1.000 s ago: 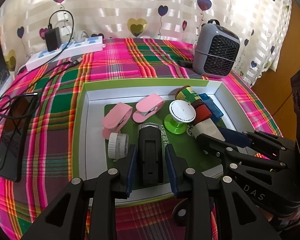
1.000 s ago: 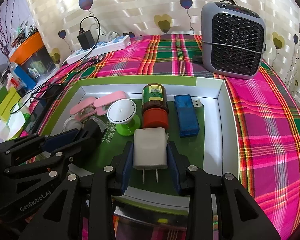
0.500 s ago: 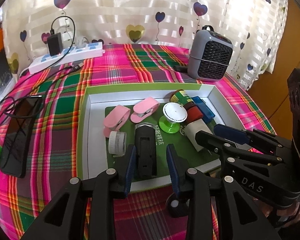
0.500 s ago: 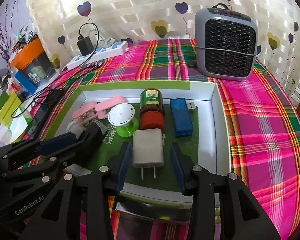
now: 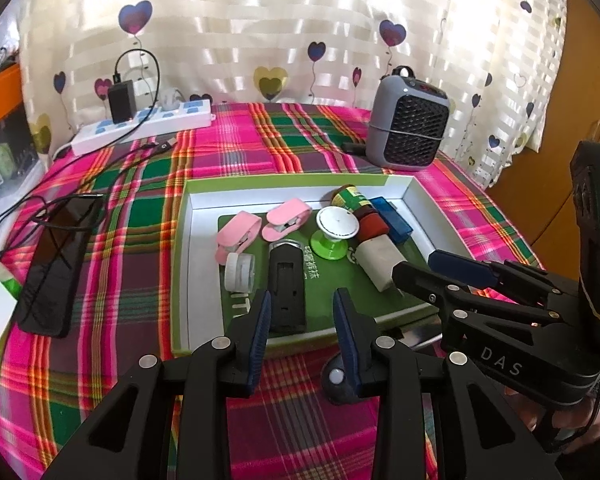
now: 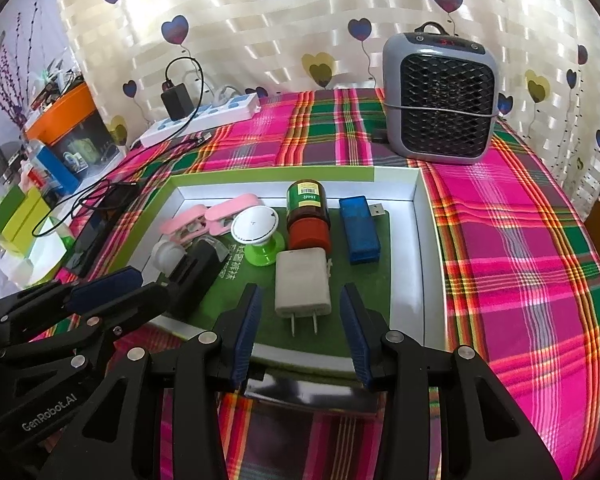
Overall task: Organize rigid objects
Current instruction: 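Open the left tool to drop the black case while the right tool releases the charger in the tray, then withdraw both tools and close the left tool on the black round fob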
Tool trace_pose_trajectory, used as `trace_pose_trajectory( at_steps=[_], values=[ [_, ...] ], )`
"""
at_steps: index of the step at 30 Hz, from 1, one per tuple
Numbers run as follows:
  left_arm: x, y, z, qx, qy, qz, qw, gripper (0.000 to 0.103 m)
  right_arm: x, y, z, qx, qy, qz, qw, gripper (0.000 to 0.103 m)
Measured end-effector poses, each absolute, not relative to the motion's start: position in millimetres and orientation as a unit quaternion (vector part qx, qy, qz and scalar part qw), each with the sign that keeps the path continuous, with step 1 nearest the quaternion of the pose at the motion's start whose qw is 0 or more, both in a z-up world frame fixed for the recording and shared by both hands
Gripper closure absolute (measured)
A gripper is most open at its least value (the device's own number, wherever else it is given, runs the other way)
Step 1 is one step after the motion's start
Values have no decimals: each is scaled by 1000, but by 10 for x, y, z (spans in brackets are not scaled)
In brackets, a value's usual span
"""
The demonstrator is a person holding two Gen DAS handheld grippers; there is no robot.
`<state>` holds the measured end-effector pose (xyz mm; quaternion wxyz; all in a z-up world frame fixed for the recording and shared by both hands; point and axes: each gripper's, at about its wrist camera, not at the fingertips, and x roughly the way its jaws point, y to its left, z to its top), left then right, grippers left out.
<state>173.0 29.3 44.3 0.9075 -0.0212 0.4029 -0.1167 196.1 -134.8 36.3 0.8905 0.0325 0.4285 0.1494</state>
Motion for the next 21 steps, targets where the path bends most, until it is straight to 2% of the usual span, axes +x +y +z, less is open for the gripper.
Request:
trace_pose_trajectory(
  at_steps=[21],
  values=[
    [1293,491,488,-46,387,-115,914,72,1563,-1495,449,38,410,139,900,61]
  ],
)
